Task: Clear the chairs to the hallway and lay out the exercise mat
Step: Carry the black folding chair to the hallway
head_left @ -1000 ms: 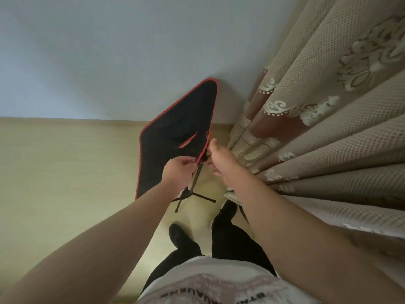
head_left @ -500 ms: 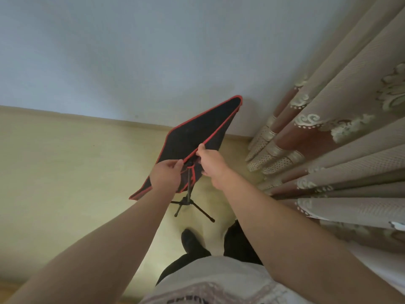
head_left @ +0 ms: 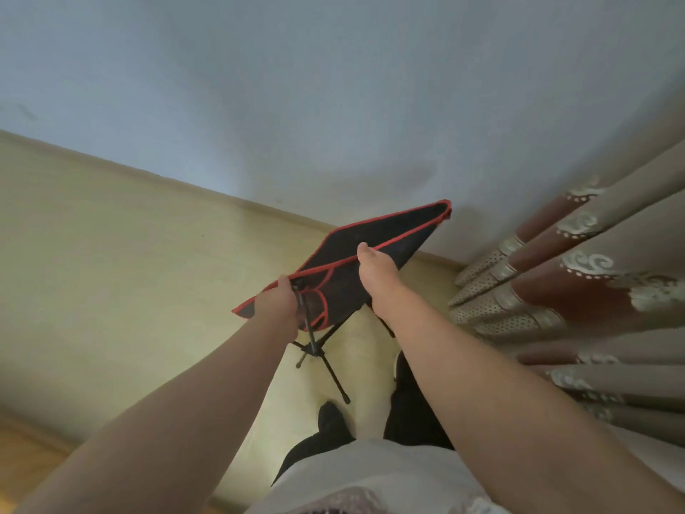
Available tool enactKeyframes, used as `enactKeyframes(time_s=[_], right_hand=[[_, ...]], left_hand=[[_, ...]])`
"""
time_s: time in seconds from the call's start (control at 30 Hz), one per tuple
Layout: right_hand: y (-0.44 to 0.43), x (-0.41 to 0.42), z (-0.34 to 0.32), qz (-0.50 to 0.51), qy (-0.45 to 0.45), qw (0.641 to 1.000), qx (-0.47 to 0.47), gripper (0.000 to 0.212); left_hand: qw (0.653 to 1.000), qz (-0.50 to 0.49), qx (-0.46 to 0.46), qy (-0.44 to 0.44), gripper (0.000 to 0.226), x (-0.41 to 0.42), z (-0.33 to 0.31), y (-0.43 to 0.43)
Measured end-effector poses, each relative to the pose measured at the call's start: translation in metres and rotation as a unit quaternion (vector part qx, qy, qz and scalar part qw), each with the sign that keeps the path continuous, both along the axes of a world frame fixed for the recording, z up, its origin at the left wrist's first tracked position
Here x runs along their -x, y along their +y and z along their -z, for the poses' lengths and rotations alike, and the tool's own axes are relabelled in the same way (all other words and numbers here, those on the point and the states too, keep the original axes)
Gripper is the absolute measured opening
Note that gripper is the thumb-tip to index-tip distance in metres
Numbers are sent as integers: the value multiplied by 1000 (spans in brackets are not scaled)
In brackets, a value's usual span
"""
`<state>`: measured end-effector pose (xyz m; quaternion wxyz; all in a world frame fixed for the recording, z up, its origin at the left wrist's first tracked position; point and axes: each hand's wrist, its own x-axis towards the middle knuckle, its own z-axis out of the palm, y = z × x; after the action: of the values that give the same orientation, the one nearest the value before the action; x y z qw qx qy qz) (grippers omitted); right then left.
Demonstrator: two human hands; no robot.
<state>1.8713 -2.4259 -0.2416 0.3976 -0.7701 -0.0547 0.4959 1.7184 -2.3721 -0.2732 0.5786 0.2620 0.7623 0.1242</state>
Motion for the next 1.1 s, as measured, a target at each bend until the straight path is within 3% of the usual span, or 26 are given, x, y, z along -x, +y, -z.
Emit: enactKeyframes(time_s=[0.07,0.2,0.3,0.4,0.57,0.67,0.93,1.1], right_hand=[[8,-16,8,84,-6,996,30,50],[20,-54,25,200,84,974,61,43],[34,-75,36,225,137,963,49,30],[48,-90,45,231,168,957,58,22],[59,-143,64,272,118,949,107,24],[62,-177,67,321,163,927,102,32],[78,-211,81,267,168,937,150,46],[87,-211,90,159,163,955,189,46]], left_hand=[[998,-40,5,-39,45,-2,-2,12],[981,-163,-24,-98,44,-6,-12,36],[972,-217,-53,-74,42,-8,-13,47],[978,-200,-55,0,34,-17,-9,52],[970,-222,-99,15,54,-58,-2,76],[964,-249,-91,9,74,-75,-2,88],[964,-251,-85,17,89,-94,2,96],[954,-290,-57,59,67,-67,4,91]])
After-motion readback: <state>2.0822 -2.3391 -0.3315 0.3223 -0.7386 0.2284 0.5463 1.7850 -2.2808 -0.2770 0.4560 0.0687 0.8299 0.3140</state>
